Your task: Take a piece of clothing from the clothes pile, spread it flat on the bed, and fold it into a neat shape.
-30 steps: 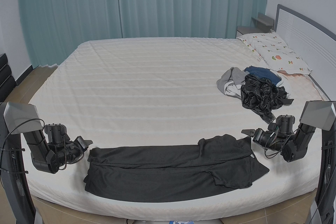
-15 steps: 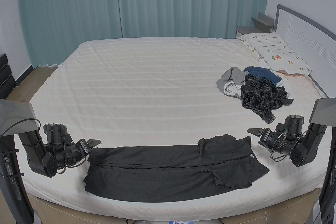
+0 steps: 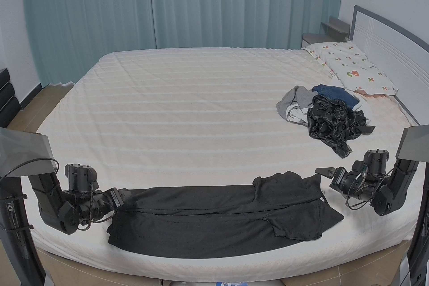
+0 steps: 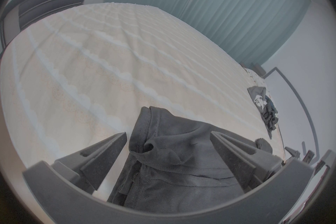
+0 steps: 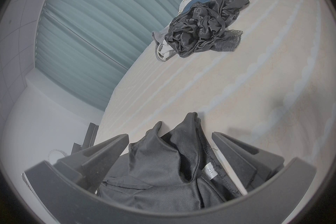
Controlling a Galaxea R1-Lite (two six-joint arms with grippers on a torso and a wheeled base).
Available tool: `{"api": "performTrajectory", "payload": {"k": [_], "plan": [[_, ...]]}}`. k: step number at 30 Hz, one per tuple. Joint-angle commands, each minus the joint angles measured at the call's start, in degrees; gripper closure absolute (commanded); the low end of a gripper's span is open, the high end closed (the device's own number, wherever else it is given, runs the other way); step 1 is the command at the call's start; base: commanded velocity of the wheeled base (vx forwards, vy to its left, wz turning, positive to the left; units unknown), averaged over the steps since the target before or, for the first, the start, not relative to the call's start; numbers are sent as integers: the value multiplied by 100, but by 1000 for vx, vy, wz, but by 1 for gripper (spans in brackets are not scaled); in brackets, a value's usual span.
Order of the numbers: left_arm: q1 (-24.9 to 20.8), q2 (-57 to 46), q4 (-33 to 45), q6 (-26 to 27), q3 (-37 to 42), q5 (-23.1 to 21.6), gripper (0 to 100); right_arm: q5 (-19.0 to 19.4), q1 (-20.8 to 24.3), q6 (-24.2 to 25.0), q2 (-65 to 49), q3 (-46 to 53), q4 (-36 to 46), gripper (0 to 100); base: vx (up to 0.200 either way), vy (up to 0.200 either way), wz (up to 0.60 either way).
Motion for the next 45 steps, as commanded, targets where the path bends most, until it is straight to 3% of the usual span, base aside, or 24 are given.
{"api": "performTrajectory", "payload": {"k": [1,6,12,17,35,36,45], "plan": [[2,-22,-8,474,260,332,100,-3,20,-18,-53,70,-2,0,0,0,0],[-7,-40,-17,588,304,560,100,-117,222,-18,-167,176,7,0,0,0,0],[-7,-93,-26,597,322,578,100,-442,627,-18,-273,237,7,0,0,0,0],[-7,-31,-70,588,313,560,100,-451,873,-35,-203,149,7,0,0,0,0],[-7,39,-79,571,251,516,100,-451,943,-817,720,-404,60,0,0,0,0],[-7,39,-79,571,251,516,100,-451,943,-826,711,-387,42,100,0,0,0],[-7,39,-79,553,251,508,100,-442,820,-870,421,62,-11,100,0,0,0]]}}
